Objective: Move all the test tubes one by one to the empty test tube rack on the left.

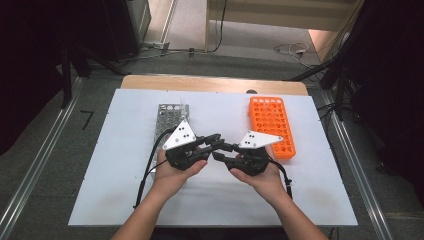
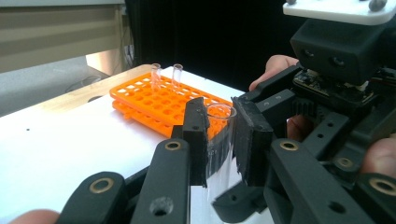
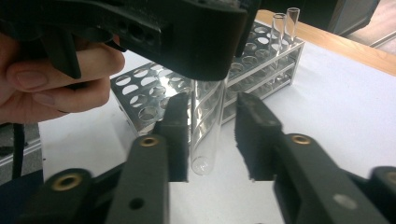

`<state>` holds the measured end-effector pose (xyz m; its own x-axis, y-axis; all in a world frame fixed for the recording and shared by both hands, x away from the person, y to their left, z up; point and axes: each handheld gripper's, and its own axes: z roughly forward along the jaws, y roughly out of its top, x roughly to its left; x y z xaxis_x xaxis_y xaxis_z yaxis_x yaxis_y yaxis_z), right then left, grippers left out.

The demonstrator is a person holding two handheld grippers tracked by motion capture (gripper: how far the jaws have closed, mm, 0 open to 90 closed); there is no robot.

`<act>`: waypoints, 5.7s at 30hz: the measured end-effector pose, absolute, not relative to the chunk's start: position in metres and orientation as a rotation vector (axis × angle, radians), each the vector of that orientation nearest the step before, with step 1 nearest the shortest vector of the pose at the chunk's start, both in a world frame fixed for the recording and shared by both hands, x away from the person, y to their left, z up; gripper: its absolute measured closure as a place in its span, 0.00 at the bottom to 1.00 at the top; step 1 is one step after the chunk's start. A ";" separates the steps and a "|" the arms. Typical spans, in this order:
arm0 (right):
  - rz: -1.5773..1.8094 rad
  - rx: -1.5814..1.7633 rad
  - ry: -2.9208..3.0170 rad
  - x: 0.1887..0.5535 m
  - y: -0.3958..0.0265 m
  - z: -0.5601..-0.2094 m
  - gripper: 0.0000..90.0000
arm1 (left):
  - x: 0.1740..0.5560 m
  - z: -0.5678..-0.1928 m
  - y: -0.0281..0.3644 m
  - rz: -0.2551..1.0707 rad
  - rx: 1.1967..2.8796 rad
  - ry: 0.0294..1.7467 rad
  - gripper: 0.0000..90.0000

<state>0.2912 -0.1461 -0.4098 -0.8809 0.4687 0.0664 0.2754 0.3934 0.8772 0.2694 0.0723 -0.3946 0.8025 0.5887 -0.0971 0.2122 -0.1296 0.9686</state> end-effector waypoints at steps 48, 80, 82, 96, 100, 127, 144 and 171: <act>1.489 0.885 2.278 0.326 -0.242 -0.418 0.00 | 0.329 -0.390 0.134 0.568 1.591 0.881 0.84; 1.498 0.866 2.290 0.326 -0.246 -0.419 0.00 | 0.372 -0.413 0.144 0.705 1.568 1.007 0.84; 1.495 0.862 2.293 0.325 -0.245 -0.419 0.00 | 0.373 -0.414 0.144 0.702 1.569 1.015 0.84; 1.496 0.868 2.291 0.326 -0.246 -0.420 0.00 | 0.379 -0.424 0.144 0.635 1.635 1.109 0.83; 1.495 0.870 2.291 0.327 -0.246 -0.421 0.00 | 0.380 -0.425 0.144 0.613 1.650 1.124 0.83; 1.495 0.883 2.290 0.328 -0.248 -0.422 0.00 | 0.377 -0.423 0.148 0.528 1.681 1.119 0.70; 1.487 0.899 2.268 0.334 -0.254 -0.419 0.00 | 0.342 -0.408 0.151 0.470 1.616 1.007 0.36; 1.432 1.118 2.162 0.377 -0.282 -0.433 0.04 | 0.295 -0.410 0.134 0.407 1.615 0.946 0.00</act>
<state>0.3769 -0.2818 -0.4328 -0.6442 0.7496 0.1523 0.4326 0.1928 0.8807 0.2954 0.1339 -0.4102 0.6134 0.7570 -0.2250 0.3568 -0.0115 0.9341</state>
